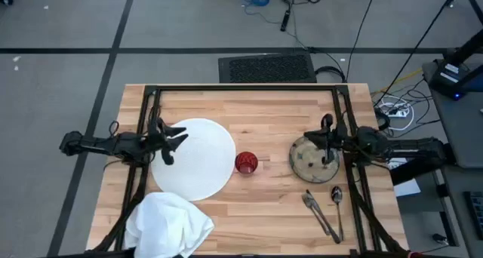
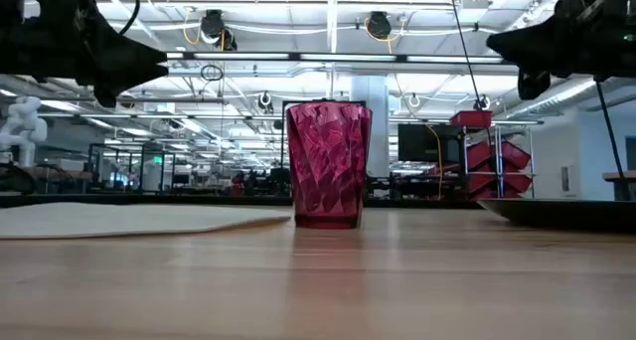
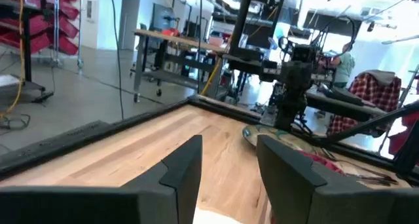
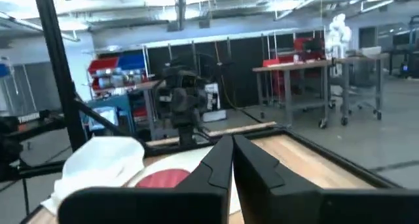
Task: Set table place
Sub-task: Move the red glass to the top right of the table
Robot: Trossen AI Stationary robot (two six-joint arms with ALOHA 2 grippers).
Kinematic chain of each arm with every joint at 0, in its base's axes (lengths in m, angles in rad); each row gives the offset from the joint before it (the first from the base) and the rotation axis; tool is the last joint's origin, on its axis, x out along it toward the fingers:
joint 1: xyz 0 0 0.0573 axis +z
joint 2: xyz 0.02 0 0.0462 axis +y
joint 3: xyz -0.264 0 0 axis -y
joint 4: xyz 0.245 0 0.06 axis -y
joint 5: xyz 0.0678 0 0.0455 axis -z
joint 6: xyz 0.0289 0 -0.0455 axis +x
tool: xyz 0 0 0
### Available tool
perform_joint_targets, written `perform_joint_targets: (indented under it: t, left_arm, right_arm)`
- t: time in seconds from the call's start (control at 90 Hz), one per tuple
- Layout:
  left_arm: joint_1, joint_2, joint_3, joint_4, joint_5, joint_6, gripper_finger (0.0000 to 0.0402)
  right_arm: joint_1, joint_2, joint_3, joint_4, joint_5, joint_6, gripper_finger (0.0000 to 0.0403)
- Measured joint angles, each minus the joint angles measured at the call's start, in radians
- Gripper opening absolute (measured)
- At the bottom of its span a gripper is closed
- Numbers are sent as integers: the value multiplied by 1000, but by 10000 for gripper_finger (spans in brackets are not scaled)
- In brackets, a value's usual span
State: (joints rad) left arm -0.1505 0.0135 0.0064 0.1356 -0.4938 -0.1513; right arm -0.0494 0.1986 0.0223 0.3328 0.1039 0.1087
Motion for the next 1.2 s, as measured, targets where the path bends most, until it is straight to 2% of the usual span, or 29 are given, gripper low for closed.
perform_joint_targets:
  t: [0.311, 0.422, 0.6, 0.778, 1.056, 1.2]
  left_arm:
    - [0, 0, 0, 140, -5, 1, 132]
    - [0, 0, 0, 181, -6, 2, 132]
    - [0, 0, 0, 192, -10, -24, 132]
    - [0, 0, 0, 186, -20, -27, 132]
    - [0, 0, 0, 160, -20, -28, 132]
    - [0, 0, 0, 179, -20, -124, 132]
  right_arm:
    - [0, 327, 175, -54, 4, -82, 0]
    - [-2, 423, 258, -165, 17, -120, 0]
    - [-2, 536, 410, -409, 162, -74, 0]
    - [-4, 625, 530, -603, 161, -19, 0]
    - [-48, 723, 550, -613, 160, -8, 0]
    - [-63, 780, 550, -574, 162, -11, 0]
